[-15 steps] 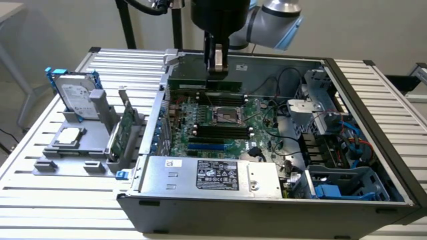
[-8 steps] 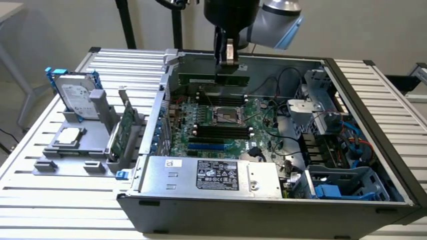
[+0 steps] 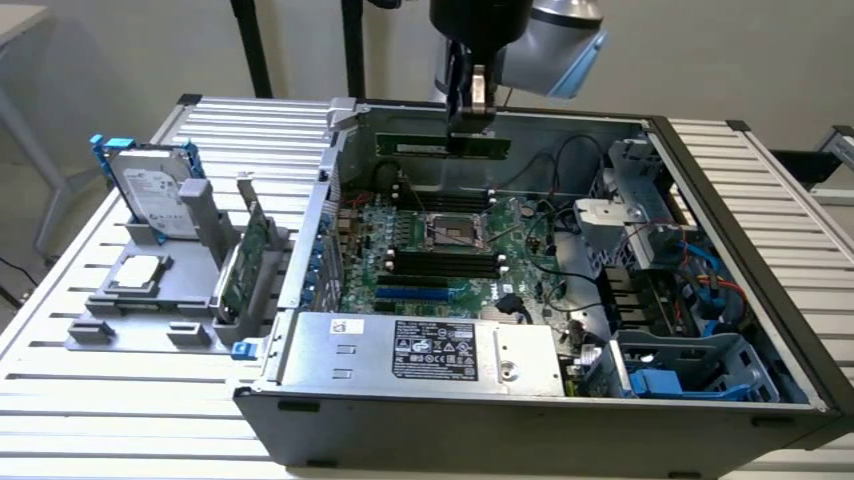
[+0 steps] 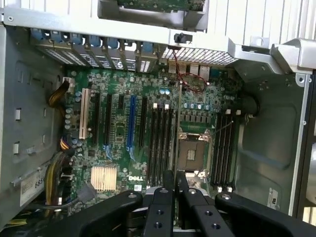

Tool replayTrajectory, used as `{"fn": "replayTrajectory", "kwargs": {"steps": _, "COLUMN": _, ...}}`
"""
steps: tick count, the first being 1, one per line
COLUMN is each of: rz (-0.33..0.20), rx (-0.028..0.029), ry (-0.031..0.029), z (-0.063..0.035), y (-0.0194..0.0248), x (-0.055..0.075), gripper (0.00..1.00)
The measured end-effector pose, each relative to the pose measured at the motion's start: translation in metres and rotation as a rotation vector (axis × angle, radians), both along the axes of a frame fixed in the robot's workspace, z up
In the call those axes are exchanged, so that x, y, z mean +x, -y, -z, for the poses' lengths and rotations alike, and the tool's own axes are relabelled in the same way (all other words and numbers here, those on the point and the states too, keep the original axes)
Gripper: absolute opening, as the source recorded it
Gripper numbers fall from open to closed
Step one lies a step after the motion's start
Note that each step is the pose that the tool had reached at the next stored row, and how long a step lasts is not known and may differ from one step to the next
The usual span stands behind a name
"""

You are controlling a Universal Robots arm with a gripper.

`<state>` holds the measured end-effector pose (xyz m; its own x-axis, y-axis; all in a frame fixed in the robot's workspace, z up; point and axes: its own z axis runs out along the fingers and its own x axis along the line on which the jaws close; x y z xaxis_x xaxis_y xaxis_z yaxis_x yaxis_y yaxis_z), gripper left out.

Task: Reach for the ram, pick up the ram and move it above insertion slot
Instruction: 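Pick up the ram and move it above insertion slot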

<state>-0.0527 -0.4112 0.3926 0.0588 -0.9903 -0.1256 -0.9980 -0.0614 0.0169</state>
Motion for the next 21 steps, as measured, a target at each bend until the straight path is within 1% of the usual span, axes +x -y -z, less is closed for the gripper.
{"fn": "replayTrajectory", "kwargs": {"steps": 2, "rz": 0.0, "rx": -0.0004, "ry": 0.0, "z": 0.0008, "y": -0.0056, "x": 0.003, "gripper": 0.13}}
{"fn": "replayTrajectory", "kwargs": {"steps": 7, "rz": 0.001, "rx": -0.0009, "ry": 0.0, "z": 0.0027, "y": -0.0174, "x": 0.009, "gripper": 0.13}}
{"fn": "replayTrajectory", "kwargs": {"steps": 9, "rz": 0.002, "rx": -0.0011, "ry": 0.0, "z": 0.0033, "y": -0.0212, "x": 0.01, "gripper": 0.13}}
{"fn": "replayTrajectory", "kwargs": {"steps": 12, "rz": 0.006, "rx": -0.0013, "ry": 0.0, "z": 0.004, "y": -0.0258, "x": 0.011, "gripper": 0.13}}
{"fn": "replayTrajectory", "kwargs": {"steps": 15, "rz": 0.013, "rx": -0.0014, "ry": 0.0, "z": 0.0043, "y": -0.0288, "x": 0.011, "gripper": 0.13}}
{"fn": "replayTrajectory", "kwargs": {"steps": 21, "rz": 0.014, "rx": -0.0013, "ry": 0.0, "z": 0.0044, "y": -0.029, "x": 0.011, "gripper": 0.13}}
